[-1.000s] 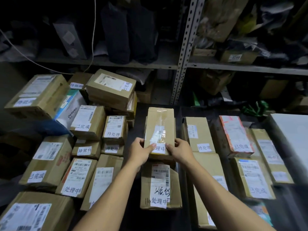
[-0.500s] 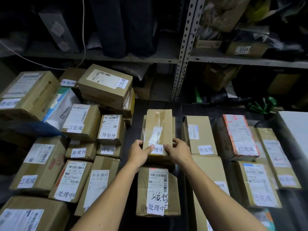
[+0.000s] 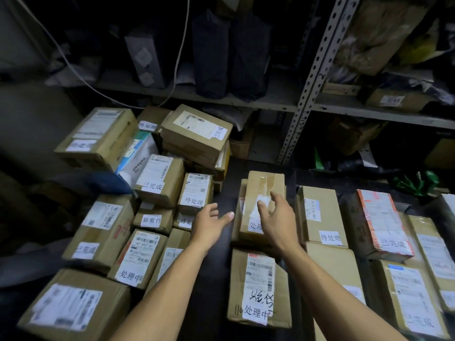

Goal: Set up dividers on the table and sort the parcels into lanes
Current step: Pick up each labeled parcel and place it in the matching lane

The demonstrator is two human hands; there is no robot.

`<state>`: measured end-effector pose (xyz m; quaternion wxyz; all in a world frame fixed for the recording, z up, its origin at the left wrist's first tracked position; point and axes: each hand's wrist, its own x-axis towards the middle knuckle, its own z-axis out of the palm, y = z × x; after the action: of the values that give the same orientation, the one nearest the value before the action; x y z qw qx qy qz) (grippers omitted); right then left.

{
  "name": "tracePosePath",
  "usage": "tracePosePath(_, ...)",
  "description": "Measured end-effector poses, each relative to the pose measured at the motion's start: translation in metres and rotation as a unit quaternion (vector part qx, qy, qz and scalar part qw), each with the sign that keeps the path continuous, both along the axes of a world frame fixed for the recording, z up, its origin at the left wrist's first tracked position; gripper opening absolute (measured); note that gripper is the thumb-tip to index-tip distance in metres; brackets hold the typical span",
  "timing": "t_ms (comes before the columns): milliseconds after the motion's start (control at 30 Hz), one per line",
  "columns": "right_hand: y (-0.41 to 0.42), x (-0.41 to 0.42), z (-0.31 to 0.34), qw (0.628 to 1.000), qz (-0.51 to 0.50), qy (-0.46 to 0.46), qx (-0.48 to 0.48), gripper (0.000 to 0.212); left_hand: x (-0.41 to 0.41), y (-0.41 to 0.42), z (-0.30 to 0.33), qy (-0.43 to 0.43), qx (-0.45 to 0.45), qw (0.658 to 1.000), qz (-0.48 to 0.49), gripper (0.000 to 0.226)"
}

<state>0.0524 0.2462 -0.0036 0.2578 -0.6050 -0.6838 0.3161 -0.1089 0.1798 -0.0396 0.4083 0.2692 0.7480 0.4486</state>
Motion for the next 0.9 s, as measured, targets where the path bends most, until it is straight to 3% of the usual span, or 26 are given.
tracePosePath(133,-0.017,-0.049,0.003,0.997,0.071,0.035,-0.015,0.051,-0.044,-0.019,0.001,0.008,0.007,0.998,0.057,0.056)
tracePosePath(300,-0.027,-0.104,-0.022,0.987,0.112,0.035,-0.106,0.055,-0.088,-0.031,-0.017,0.025,-0.015,0.996,0.083,0.070)
tracePosePath(600,-0.003,-0.163,-0.070,0.973,0.096,0.049,-0.203,0.036,-0.102,-0.013,-0.065,0.008,-0.046,0.994,0.094,0.071)
tracePosePath(800,0.008,-0.173,-0.085,0.970,0.061,0.089,-0.220,0.031,-0.106,-0.002,-0.068,0.007,-0.039,0.995,0.087,0.061)
tracePosePath(900,0.006,-0.171,-0.090,0.965,0.027,0.112,-0.235,0.023,-0.104,-0.003,-0.065,0.028,-0.029,0.993,0.107,0.043)
